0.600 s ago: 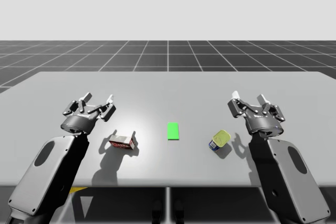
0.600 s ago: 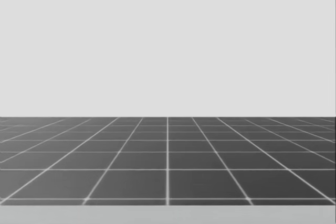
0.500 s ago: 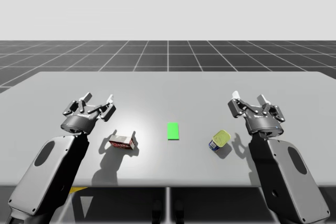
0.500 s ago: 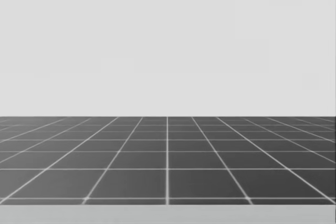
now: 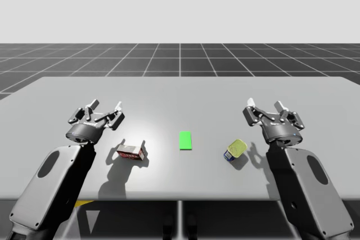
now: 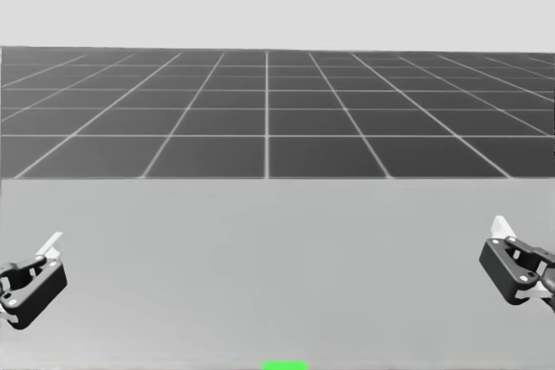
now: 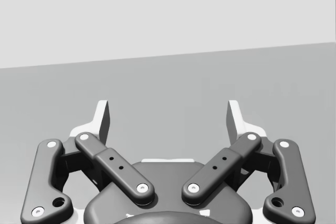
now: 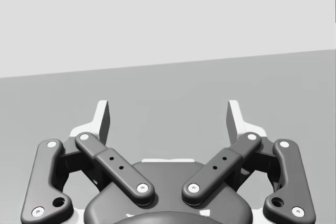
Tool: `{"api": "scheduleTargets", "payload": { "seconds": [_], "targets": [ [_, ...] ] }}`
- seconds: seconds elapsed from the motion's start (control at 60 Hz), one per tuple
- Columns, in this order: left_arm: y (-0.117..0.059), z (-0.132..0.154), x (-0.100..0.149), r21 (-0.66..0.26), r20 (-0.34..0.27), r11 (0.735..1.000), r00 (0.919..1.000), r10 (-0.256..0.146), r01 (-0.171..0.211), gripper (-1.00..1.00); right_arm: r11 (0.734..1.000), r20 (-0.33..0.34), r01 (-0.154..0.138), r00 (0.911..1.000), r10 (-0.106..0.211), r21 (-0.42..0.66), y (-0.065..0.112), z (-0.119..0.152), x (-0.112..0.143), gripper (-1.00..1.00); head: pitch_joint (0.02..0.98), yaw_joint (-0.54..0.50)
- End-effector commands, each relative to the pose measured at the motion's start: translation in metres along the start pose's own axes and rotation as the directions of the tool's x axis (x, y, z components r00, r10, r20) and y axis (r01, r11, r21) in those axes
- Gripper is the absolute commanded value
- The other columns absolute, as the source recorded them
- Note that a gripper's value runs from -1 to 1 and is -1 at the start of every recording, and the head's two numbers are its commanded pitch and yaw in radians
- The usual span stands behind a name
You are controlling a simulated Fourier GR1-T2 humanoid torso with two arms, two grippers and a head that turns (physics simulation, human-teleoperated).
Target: Look at the card. If it is red, pick the object on the left. If it is green, pick the object on the right.
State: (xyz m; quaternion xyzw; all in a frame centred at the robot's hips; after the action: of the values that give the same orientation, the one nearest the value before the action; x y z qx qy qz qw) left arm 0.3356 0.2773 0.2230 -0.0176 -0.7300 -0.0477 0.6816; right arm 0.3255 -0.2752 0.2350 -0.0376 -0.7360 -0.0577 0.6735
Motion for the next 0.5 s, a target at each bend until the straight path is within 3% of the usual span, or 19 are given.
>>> {"api": "scheduleTargets", "payload": {
  "seconds": [0.017, 0.283, 0.5],
  "targets": [
    [-0.0007, -0.0009, -0.0011, -0.005, -0.004, 1.000, 1.0000, -0.005, 0.005, -1.00, 1.000, -0.006, -0.007, 1.0000, 0.007, -0.004, 0.0001, -0.0008, -0.0005, -1.00, 0.531, -0.04],
    [-0.0007, -0.0011, -0.0013, -0.006, -0.004, 1.000, 1.0000, -0.007, 0.007, -1.00, 1.000, -0.012, -0.007, 0.9999, 0.007, -0.012, -0.0001, -0.0008, 0.0002, -1.00, 0.766, -0.06],
    [-0.0007, -0.0011, -0.0013, -0.006, -0.004, 1.000, 1.0000, -0.007, 0.007, -1.00, 1.000, -0.013, -0.004, 0.9999, 0.004, -0.012, -0.0007, -0.0008, 0.0014, -1.00, 0.864, -0.07]
  ]
}}
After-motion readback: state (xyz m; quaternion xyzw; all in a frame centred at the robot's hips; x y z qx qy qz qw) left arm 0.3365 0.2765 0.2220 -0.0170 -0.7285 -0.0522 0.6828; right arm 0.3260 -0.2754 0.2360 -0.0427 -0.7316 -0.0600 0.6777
